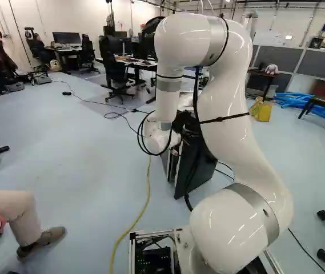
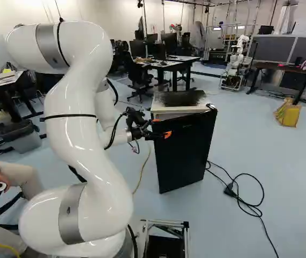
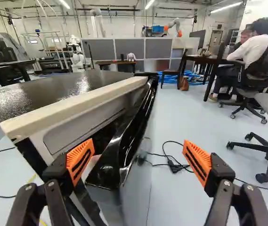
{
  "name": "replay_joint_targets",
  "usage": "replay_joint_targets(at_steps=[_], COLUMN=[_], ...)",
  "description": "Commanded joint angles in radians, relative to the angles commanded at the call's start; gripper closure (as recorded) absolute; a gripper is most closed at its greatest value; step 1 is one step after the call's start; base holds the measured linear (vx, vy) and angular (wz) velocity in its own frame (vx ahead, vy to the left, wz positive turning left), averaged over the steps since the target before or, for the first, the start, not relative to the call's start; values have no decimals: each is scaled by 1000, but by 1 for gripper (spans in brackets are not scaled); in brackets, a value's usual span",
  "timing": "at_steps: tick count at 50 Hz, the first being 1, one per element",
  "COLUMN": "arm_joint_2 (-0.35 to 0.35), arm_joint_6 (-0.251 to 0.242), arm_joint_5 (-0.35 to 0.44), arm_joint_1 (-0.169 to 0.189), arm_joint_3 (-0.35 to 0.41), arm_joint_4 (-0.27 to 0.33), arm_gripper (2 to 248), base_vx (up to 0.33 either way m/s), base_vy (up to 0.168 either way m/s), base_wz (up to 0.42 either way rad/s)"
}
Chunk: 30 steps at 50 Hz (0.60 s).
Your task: Grab a drink from the fridge
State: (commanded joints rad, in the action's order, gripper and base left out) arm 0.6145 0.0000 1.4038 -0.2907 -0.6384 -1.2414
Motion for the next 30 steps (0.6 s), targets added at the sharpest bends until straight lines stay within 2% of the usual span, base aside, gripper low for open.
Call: replay_joint_targets(at_steps=[30], arm_joint_2=[-49], arm_joint_6=[0], arm_joint_5=[0], arm_joint_1=[10], arm_joint_3=[93], arm_joint_4=[0], arm_gripper=[3], base_vx=[0], base_vy=[0], base_wz=[0])
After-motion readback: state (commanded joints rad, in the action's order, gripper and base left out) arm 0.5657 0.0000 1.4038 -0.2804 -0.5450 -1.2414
